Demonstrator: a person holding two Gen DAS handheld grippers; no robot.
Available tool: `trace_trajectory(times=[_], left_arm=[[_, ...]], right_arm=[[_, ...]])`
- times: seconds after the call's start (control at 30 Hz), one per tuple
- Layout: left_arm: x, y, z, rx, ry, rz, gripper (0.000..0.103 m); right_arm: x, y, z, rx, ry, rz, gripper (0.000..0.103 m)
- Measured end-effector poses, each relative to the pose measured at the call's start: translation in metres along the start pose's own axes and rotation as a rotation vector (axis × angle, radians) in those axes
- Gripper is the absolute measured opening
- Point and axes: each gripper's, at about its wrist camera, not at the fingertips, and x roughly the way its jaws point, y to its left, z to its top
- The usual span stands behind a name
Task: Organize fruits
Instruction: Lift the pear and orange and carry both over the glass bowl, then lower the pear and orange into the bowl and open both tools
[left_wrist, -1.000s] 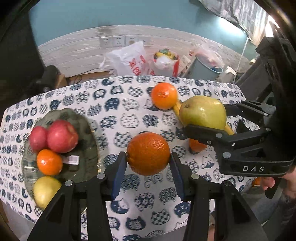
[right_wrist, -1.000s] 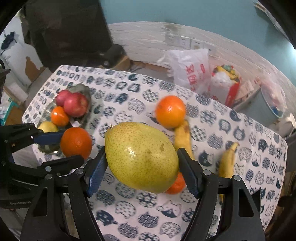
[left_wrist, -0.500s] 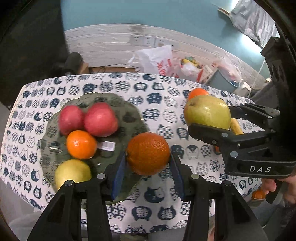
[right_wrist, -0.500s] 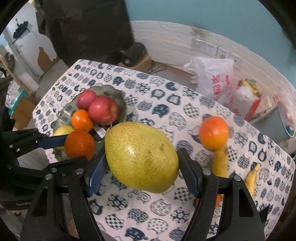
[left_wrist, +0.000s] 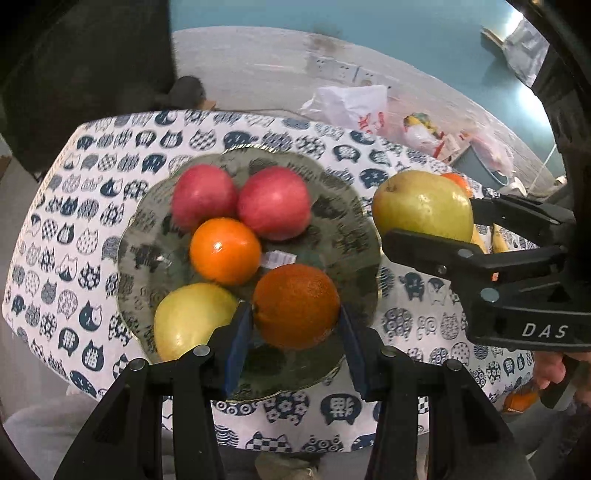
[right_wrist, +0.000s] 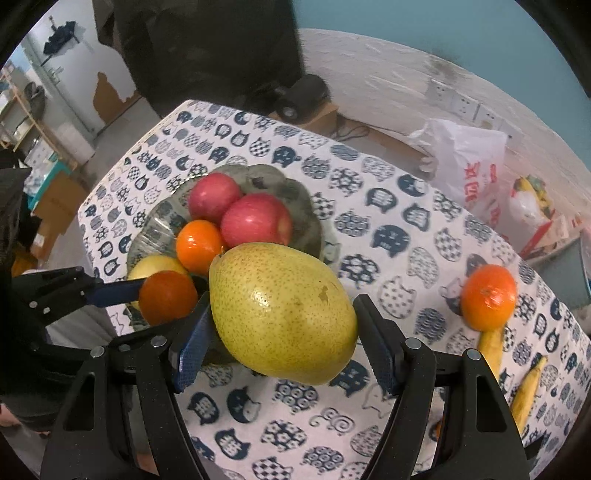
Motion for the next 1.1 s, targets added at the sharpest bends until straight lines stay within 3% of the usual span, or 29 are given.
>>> trace_trajectory(times=[0.43, 1.1], left_arm=[[0.024, 0.019, -0.016, -0.049, 0.071, -0.022, 0.049], [0.035, 0.026, -0.022, -0.090, 0.128, -0.041, 0.049]], right_arm=[[0.035, 0.030, 0.008, -0.035, 0.057, 0.034, 0.074], [0.066, 0.034, 0.001, -0.025, 0.129, 0.053, 0.074]])
